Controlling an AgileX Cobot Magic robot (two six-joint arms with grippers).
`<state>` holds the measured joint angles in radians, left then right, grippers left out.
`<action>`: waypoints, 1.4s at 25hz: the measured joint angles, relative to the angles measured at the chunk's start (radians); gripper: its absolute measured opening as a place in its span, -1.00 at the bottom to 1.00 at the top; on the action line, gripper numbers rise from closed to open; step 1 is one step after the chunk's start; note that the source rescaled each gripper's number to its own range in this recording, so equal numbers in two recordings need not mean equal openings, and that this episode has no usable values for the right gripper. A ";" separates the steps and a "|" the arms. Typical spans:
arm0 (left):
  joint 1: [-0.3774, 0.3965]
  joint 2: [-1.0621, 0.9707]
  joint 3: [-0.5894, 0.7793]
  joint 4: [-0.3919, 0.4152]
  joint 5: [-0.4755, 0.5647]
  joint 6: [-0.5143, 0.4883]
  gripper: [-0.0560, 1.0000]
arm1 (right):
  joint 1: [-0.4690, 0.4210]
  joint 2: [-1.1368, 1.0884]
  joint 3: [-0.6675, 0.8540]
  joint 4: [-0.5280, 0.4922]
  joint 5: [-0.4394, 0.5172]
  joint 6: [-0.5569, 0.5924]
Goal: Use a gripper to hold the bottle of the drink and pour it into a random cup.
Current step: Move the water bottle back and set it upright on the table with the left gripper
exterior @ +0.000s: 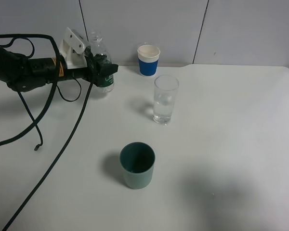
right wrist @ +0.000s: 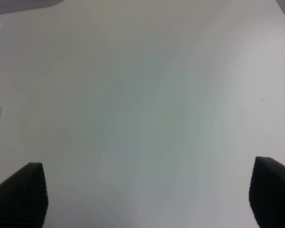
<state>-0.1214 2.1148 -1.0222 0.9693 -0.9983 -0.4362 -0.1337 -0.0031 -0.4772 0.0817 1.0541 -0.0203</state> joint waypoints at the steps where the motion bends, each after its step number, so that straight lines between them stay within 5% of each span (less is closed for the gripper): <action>1: 0.001 0.008 0.000 -0.012 -0.005 0.022 -0.84 | 0.000 0.000 0.000 0.000 0.000 0.000; 7: 0.001 0.046 0.000 -0.042 -0.020 0.092 -0.84 | 0.000 0.000 0.000 0.000 0.000 0.000; 29: 0.001 0.109 -0.001 -0.082 -0.043 0.091 -0.84 | 0.000 0.000 0.000 0.000 0.000 0.000; 30: 0.001 0.109 -0.001 -0.082 -0.046 0.091 -0.71 | 0.000 0.000 0.000 0.000 0.000 0.000; 33: 0.001 0.109 -0.001 -0.106 -0.048 0.091 0.40 | 0.000 0.000 0.000 0.000 0.000 0.000; 35: 0.001 0.109 -0.001 -0.125 -0.048 0.091 0.81 | 0.000 0.000 0.000 0.000 0.000 0.000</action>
<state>-0.1207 2.2241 -1.0232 0.8443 -1.0466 -0.3456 -0.1337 -0.0031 -0.4772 0.0817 1.0541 -0.0203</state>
